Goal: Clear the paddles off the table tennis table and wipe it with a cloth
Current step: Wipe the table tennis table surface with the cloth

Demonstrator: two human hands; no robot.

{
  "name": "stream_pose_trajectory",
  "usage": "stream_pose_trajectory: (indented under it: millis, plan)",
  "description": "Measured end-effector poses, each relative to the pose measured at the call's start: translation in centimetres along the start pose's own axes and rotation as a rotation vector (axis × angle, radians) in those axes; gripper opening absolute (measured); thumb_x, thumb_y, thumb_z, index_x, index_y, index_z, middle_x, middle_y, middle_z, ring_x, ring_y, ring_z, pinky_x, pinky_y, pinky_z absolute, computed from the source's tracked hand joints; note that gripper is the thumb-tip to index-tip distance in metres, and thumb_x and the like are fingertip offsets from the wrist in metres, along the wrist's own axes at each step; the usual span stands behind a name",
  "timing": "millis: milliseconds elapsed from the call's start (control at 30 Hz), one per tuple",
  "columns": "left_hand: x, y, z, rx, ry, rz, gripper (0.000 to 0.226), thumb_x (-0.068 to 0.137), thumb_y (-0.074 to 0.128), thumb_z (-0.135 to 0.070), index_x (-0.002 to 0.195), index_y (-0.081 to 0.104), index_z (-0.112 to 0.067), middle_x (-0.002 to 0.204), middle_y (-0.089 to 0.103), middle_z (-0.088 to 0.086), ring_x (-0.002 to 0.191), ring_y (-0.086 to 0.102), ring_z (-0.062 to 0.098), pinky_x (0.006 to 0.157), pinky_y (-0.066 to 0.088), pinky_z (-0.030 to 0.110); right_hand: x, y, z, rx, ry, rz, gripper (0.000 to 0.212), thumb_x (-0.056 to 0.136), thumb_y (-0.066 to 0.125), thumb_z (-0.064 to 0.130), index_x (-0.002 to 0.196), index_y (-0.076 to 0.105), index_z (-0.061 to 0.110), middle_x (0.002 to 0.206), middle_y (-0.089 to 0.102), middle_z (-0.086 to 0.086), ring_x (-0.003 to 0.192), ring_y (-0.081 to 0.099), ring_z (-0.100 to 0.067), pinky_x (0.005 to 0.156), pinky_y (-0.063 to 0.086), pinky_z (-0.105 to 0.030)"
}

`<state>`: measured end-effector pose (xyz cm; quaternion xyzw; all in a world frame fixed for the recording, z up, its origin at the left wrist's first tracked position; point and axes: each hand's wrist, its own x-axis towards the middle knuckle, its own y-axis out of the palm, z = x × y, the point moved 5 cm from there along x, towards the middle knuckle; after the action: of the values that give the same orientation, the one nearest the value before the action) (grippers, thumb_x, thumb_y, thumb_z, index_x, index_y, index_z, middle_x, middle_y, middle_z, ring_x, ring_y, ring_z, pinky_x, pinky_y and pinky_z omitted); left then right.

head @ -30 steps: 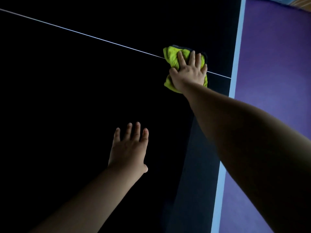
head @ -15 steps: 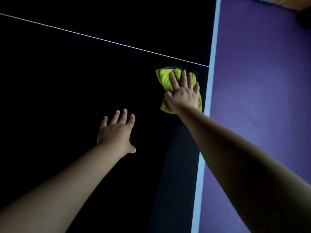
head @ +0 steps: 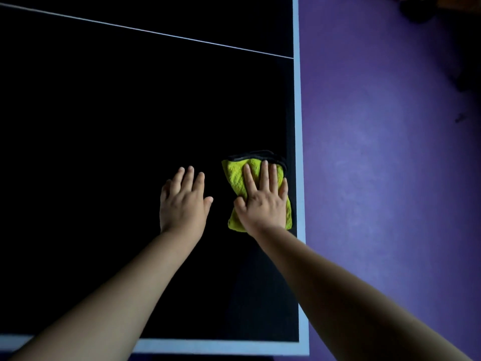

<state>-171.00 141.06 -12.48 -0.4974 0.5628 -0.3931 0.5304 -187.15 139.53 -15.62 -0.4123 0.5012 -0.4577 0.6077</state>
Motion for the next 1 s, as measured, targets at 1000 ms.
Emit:
stream_pose_trajectory:
  millis: [1000]
  plan:
    - [-9.2, 1.0, -2.5, 0.024, 0.138, 0.158, 0.066, 0.094, 0.038, -0.049, 0.151, 0.010, -0.028, 0.159, 0.004, 0.000, 0.145, -0.005, 0.021, 0.115, 0.001, 0.041, -16.1, 2.8, -3.2, 0.002, -0.018, -0.027, 0.083, 0.079, 0.044, 0.056, 0.154, 0.019, 0.032, 0.162, 0.016, -0.008, 0.150, 0.002, -0.025, 0.116, 0.006, -0.049]
